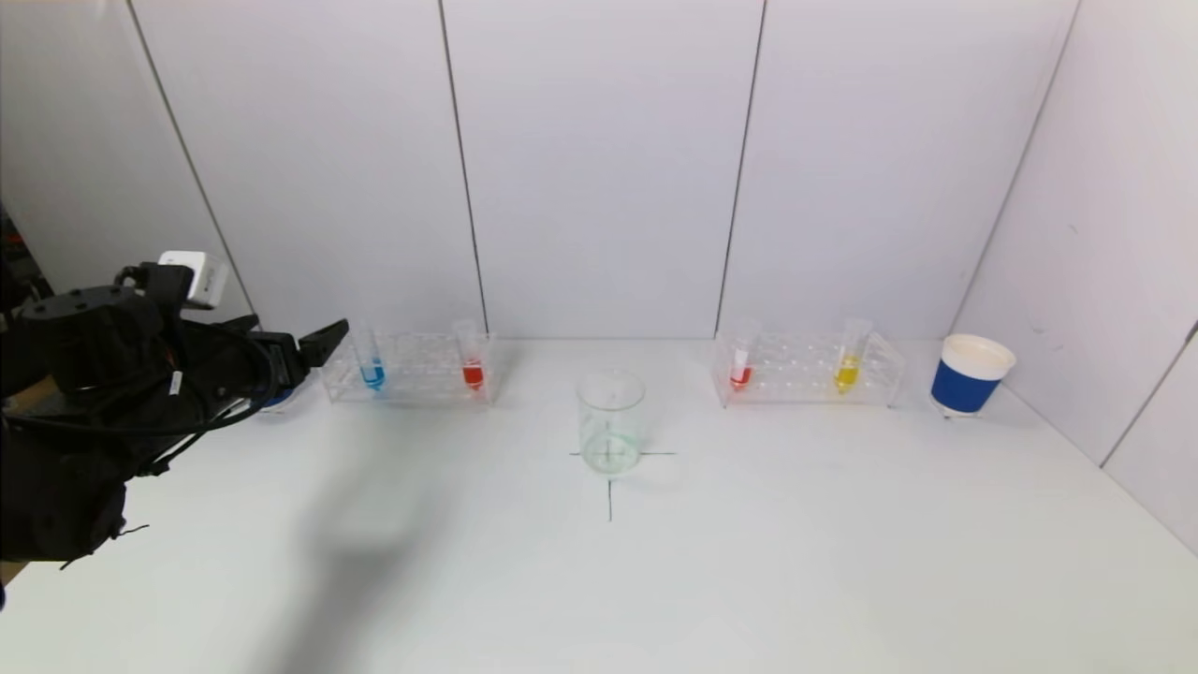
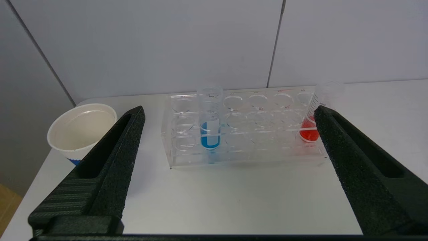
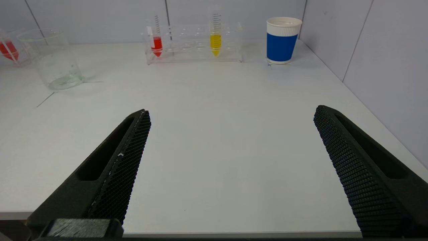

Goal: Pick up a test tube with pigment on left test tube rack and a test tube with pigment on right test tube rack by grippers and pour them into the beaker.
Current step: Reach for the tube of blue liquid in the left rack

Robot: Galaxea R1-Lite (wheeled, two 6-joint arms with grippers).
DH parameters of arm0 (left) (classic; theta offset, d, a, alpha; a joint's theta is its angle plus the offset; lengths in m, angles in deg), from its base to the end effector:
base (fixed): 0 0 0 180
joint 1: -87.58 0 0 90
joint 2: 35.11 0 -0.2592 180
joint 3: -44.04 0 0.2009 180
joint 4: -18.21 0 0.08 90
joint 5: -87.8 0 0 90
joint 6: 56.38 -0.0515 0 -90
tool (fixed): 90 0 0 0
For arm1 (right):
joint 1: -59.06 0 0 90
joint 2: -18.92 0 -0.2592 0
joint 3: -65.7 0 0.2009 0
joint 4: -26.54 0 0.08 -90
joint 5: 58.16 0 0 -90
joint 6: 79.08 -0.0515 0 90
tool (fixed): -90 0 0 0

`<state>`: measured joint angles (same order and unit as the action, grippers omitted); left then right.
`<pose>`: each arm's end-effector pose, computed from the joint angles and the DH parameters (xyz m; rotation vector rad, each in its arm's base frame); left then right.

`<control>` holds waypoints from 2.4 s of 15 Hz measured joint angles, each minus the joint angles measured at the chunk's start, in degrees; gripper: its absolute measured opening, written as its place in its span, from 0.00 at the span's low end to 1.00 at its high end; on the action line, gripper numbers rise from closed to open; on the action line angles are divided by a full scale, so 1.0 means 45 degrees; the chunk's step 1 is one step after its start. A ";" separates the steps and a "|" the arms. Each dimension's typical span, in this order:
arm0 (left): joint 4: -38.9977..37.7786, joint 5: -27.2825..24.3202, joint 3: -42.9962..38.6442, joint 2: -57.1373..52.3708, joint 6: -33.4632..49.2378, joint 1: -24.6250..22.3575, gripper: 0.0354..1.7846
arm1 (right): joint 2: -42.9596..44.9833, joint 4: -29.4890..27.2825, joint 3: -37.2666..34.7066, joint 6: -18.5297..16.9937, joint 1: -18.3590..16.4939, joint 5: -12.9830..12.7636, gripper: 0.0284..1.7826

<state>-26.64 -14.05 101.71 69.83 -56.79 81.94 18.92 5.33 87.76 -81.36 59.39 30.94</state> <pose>0.3329 0.0222 0.0974 0.0007 0.0414 -0.1085 0.0585 -0.0005 0.0774 0.0400 -0.0150 -0.0097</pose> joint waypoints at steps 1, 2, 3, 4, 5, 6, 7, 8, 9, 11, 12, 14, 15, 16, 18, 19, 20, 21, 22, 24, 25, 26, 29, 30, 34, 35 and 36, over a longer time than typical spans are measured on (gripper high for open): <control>-0.0504 -0.0127 0.0087 0.0555 -0.0003 -0.0019 0.99 | 0.0000 0.0000 0.0000 0.0000 0.0000 0.0005 1.00; -0.1000 -0.0184 0.0209 0.1119 -0.0019 -0.0030 0.99 | 0.0000 0.0000 0.0000 0.0005 0.0000 0.0005 1.00; -0.1373 -0.0219 0.0325 0.1593 -0.0024 -0.0043 0.99 | 0.0000 0.0000 0.0000 0.0000 0.0000 0.0005 1.00; -0.1655 -0.0238 0.0461 0.2037 -0.0033 -0.0043 0.99 | 0.0000 0.0000 0.0000 0.0000 0.0000 0.0005 1.00; -0.1807 -0.0249 0.0637 0.2444 -0.0038 -0.0043 0.99 | 0.0000 0.0000 0.0000 0.0000 0.0000 0.0005 1.00; -0.1907 -0.0263 0.0875 0.2842 -0.0038 -0.0030 0.99 | 0.0000 0.0000 0.0000 0.0000 0.0000 0.0005 1.00; -0.1994 -0.0274 0.1146 0.3178 -0.0033 -0.0019 0.99 | 0.0000 0.0000 0.0000 0.0000 0.0000 0.0005 1.00; -0.1999 -0.0276 0.1420 0.3516 -0.0033 -0.0014 0.99 | 0.0000 0.0000 0.0000 0.0005 0.0000 0.0005 1.00; -0.1999 -0.0276 0.1671 0.3820 -0.0033 -0.0014 0.99 | 0.0000 0.0000 0.0000 0.0000 0.0000 0.0005 1.00; -0.1999 -0.0282 0.2181 0.4386 -0.0038 -0.0011 0.99 | 0.0000 0.0000 0.0000 0.0005 0.0000 0.0005 1.00; -0.1999 -0.0282 0.2414 0.4630 -0.0027 -0.0011 0.99 | 0.0000 0.0000 0.0000 0.0005 0.0000 0.0005 1.00; -0.1991 -0.0268 0.2891 0.5058 -0.0019 -0.0011 0.99 | 0.0000 0.0000 0.0000 0.0000 0.0000 0.0005 1.00; -0.1975 -0.0257 0.3086 0.5237 -0.0014 -0.0011 0.99 | 0.0000 0.0000 0.0000 0.0000 0.0000 0.0005 1.00; -0.1967 -0.0249 0.3259 0.5391 -0.0014 -0.0011 0.99 | 0.0000 0.0000 0.0000 0.0005 0.0000 0.0005 1.00; -0.1926 -0.0233 0.3570 0.5616 -0.0008 -0.0011 0.99 | 0.0000 0.0000 0.0000 0.0000 0.0000 0.0005 1.00; -0.1923 -0.0225 0.3698 0.5702 -0.0014 -0.0011 0.99 | 0.0000 0.0000 0.0000 0.0000 0.0000 0.0005 1.00; -0.1926 -0.0225 0.3817 0.5786 -0.0008 -0.0005 0.99 | 0.0000 0.0000 0.0000 0.0000 0.0000 0.0005 1.00; -0.1926 -0.0209 0.3933 0.5860 -0.0014 -0.0005 0.99 | 0.0000 0.0000 0.0000 0.0000 0.0000 0.0005 1.00; -0.1913 -0.0203 0.4007 0.5911 -0.0014 -0.0011 0.99 | 0.0000 0.0000 0.0000 0.0000 0.0000 0.0005 1.00; -0.1907 -0.0200 0.4096 0.5990 -0.0008 -0.0011 0.99 | 0.0000 0.0000 0.0000 0.0005 0.0000 0.0005 1.00; -0.1907 -0.0184 0.4158 0.6033 -0.0003 -0.0011 0.99 | 0.0000 0.0000 0.0000 0.0005 0.0000 0.0005 1.00; -0.1907 -0.0165 0.4215 0.6076 -0.0003 -0.0011 0.99 | 0.0000 0.0000 0.0000 0.0000 0.0000 0.0005 1.00; -0.1899 -0.0165 0.4318 0.6166 -0.0008 -0.0011 0.99 | 0.0000 0.0000 0.0000 0.0000 0.0000 0.0005 1.00; -0.1888 -0.0165 0.4348 0.6174 -0.0008 -0.0011 0.99 | 0.0000 0.0000 0.0000 0.0000 0.0000 0.0005 1.00; -0.1718 -0.0133 0.4678 0.6258 -0.0003 0.0005 0.99 | 0.0000 0.0000 0.0000 0.0000 0.0000 0.0005 1.00; -0.1680 -0.0122 0.4771 0.6282 -0.0008 0.0005 0.99 | 0.0000 0.0000 0.0000 0.0000 0.0000 0.0005 1.00; -0.1674 -0.0122 0.4846 0.6301 -0.0024 0.0019 0.99 | 0.0000 0.0000 0.0000 0.0000 0.0000 0.0005 1.00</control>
<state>-34.17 -14.60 123.52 98.19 -56.90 82.02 18.92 5.33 87.76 -81.36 59.39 30.97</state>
